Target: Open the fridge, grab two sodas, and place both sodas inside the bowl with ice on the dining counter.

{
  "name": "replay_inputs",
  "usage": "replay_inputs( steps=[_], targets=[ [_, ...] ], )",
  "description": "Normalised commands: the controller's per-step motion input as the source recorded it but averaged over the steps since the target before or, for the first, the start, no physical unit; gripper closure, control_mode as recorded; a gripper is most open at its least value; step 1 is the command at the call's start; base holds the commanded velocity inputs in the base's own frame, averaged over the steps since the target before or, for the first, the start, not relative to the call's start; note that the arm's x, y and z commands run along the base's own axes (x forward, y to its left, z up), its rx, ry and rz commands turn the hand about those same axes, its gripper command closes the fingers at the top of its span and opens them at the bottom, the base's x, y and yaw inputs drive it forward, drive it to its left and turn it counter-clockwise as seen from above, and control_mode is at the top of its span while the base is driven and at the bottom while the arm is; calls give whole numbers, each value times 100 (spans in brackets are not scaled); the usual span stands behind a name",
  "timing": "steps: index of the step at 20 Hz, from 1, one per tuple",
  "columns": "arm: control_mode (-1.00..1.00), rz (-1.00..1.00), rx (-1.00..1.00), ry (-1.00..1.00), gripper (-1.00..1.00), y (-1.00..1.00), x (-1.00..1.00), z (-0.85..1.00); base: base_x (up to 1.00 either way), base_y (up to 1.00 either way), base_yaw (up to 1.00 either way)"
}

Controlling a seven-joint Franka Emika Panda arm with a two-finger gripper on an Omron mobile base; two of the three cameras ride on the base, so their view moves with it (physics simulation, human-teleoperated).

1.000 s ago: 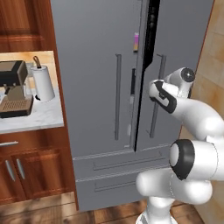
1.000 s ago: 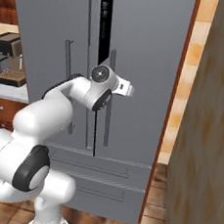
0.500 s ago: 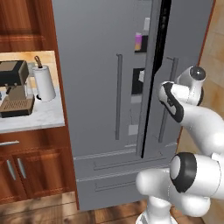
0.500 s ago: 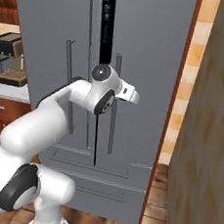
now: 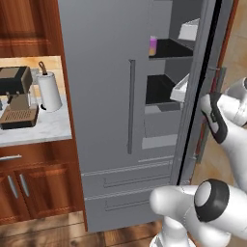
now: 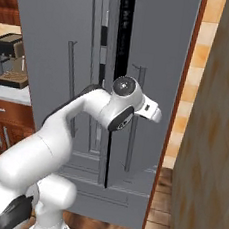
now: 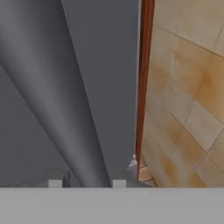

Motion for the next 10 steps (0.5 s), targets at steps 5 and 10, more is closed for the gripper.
replay_inputs(
  steps=[5, 10],
  targets=[
    [-100, -1, 2, 0, -100, -47, -76, -2, 0, 0, 0],
    [-100, 0, 0, 0, -100, 12, -79, 3, 0, 0, 0]
  ],
)
